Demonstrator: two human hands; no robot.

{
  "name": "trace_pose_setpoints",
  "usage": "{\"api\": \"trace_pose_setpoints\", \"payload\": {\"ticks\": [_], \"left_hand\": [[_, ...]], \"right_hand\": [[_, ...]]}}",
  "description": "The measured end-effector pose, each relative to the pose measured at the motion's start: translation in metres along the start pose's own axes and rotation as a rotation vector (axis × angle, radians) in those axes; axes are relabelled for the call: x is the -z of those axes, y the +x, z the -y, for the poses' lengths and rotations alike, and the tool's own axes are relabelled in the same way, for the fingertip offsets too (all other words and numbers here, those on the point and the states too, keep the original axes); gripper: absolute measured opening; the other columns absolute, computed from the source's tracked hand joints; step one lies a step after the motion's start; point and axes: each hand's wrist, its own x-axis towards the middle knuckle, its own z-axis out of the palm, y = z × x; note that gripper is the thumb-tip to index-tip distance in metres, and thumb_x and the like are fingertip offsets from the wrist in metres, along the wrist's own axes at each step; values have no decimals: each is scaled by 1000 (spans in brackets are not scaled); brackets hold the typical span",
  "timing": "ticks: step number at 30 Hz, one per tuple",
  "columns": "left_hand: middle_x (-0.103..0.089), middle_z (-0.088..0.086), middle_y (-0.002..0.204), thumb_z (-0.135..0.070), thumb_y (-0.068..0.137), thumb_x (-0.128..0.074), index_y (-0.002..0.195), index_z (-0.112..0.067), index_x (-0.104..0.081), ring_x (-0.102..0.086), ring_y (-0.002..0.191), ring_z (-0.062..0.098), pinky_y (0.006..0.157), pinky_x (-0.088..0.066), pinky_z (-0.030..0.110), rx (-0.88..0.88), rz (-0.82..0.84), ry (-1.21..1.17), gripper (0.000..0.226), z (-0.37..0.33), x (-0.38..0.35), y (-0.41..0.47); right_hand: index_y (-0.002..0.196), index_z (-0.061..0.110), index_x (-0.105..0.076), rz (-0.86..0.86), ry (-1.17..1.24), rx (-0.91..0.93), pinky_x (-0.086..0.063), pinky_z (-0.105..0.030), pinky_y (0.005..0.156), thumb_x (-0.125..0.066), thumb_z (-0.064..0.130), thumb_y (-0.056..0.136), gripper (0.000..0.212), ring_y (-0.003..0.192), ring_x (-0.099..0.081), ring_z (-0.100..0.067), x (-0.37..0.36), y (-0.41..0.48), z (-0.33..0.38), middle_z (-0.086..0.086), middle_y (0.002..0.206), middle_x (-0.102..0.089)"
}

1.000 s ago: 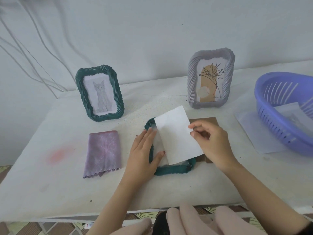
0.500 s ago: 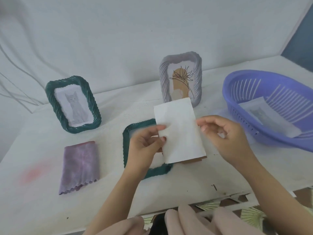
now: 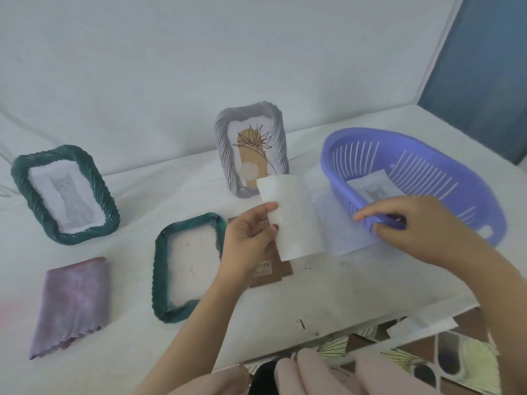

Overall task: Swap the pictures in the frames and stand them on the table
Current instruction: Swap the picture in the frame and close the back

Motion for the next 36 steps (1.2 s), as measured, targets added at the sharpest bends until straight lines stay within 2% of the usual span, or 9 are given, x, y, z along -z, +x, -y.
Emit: {"api": "trace_pose_setpoints", "payload": {"ticks": [4, 9, 14, 17, 22, 26, 28, 33, 36], "left_hand": [[-64, 1, 92, 11, 85, -51, 106, -13, -63, -62, 62, 4, 55, -50, 18, 66, -35, 5, 34, 6, -29, 11], [-61, 2, 103, 10, 85, -51, 109, -14, -62, -62, 73, 12, 63, -55, 22, 110, 21, 27, 35, 16, -64, 24], [-61, 0, 90, 11, 83, -50, 111, -11, -60, -63, 57, 7, 61, -55, 21, 180, -14, 160, 37, 32, -86, 36], [-64, 1, 82, 9, 82, -49, 113, -11, -60, -64, 59, 15, 73, -58, 35, 198, -30, 256, 39, 40, -87, 38], [-64, 7, 103, 8, 81, -50, 108, -16, -60, -64, 63, 17, 76, -57, 41, 164, -24, 339, 38, 38, -85, 37], [-67, 6, 99, 3, 81, -53, 112, -16, -60, -67, 70, 18, 78, -56, 37, 146, -19, 388, 37, 36, -85, 36], [-68, 5, 95, -2, 82, -55, 119, -15, -59, -67, 80, 19, 81, -54, 33, 82, -24, 498, 39, 35, -85, 33], [-47, 3, 135, -20, 91, -51, 129, -19, -50, -45, 123, 19, 102, -39, 35, -407, -150, 694, 39, 30, -87, 30], [-37, 0, 145, -37, 90, -48, 136, -28, -41, -24, 138, 6, 109, -22, 15, -555, -12, 669, 47, 21, -87, 31]], "right_hand": [[82, 41, -67, -110, 119, 56, -41, -17, 55, -59, 4, 82, 38, 55, -51, -14, 21, 5, -2, 7, 71, -69], [85, 36, -70, -137, 222, 89, -48, -43, 85, -60, 4, 81, 34, 88, -61, -38, 39, 12, -11, -19, 90, -69], [86, 31, -72, -116, 272, 104, -49, -23, 72, -61, 2, 80, 31, 76, -63, -22, 35, 10, -17, -6, 85, -72], [87, 32, -73, -70, 234, 111, -45, -12, 58, -63, 6, 80, 28, 59, -56, -9, 22, 8, -19, -1, 71, -69], [95, 28, -73, 0, 187, 123, -49, -17, 61, -62, 8, 81, 27, 67, -59, -9, -2, 4, -22, 1, 81, -72], [101, 29, -72, 11, 177, 127, -52, -20, 69, -61, 11, 83, 28, 76, -64, -9, -6, 4, -25, 7, 91, -72], [102, 29, -71, 19, 180, 127, -52, -18, 69, -61, 12, 83, 28, 77, -65, -10, -6, 5, -25, 8, 92, -72], [97, 32, -72, 51, 282, 83, -54, -23, 74, -62, 15, 84, 23, 80, -67, -14, 3, 8, -25, 7, 87, -73], [93, 31, -72, 11, 292, 23, -48, -10, 77, -60, 14, 86, 22, 84, -66, -8, 16, 19, -32, 4, 87, -73]]}}
